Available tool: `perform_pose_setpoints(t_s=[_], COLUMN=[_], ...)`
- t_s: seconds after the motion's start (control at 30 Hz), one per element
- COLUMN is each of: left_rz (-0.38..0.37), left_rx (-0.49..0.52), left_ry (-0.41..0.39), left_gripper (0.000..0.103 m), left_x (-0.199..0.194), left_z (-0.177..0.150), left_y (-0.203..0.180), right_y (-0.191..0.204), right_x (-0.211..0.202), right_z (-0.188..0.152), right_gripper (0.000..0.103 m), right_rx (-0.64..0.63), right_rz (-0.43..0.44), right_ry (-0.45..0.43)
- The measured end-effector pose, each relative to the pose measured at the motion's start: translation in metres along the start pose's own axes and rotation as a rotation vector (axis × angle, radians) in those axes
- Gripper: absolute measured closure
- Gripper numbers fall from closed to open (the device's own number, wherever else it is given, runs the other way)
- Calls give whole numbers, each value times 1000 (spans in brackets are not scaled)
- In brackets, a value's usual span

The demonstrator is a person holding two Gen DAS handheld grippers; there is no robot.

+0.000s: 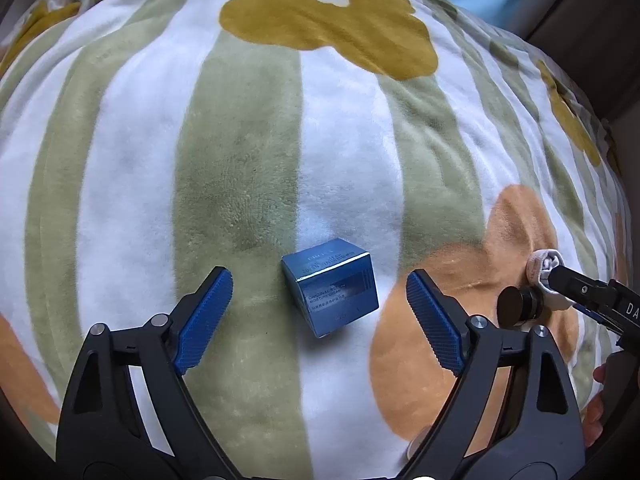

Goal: Organize objects
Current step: 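Grasp the blue cube with left tool while right tool grasps the white sock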

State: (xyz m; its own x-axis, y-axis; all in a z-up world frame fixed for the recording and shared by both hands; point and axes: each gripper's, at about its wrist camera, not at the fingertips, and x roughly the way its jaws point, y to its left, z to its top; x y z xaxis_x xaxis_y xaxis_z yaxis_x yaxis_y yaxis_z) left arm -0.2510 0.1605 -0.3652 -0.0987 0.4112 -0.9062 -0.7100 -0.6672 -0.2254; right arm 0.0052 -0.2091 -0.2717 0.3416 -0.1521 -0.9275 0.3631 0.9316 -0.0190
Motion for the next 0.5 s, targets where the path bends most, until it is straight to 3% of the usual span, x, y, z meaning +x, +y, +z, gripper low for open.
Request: perform_pose_setpoints(t_s=[0.1, 0.13, 0.17, 0.33, 0.4, 0.5], left_rz=[5, 9, 11, 10, -5, -6], left_rx=[8, 10, 12, 14, 18, 38], left_ry=[9, 10, 14, 5, 3, 8], left_gripper=[22, 26, 31, 36, 47, 56], left_x=[6, 7, 9, 10, 9, 10], left_z=[-1, -2, -3, -4, -4, -4], left_y=[1, 2, 2, 4, 2, -4], right_y=[0, -1, -2, -6, -8, -9], right_x=[5, 10, 11, 14, 16, 18], right_z=[1, 0, -1, -1, -1, -3], right_gripper=[1, 1, 1, 1, 1, 12], right_rx=[13, 238, 247, 270, 274, 276], right_rz=[0, -103, -102, -109, -113, -109], right_ry=[5, 45, 45, 37, 45, 60])
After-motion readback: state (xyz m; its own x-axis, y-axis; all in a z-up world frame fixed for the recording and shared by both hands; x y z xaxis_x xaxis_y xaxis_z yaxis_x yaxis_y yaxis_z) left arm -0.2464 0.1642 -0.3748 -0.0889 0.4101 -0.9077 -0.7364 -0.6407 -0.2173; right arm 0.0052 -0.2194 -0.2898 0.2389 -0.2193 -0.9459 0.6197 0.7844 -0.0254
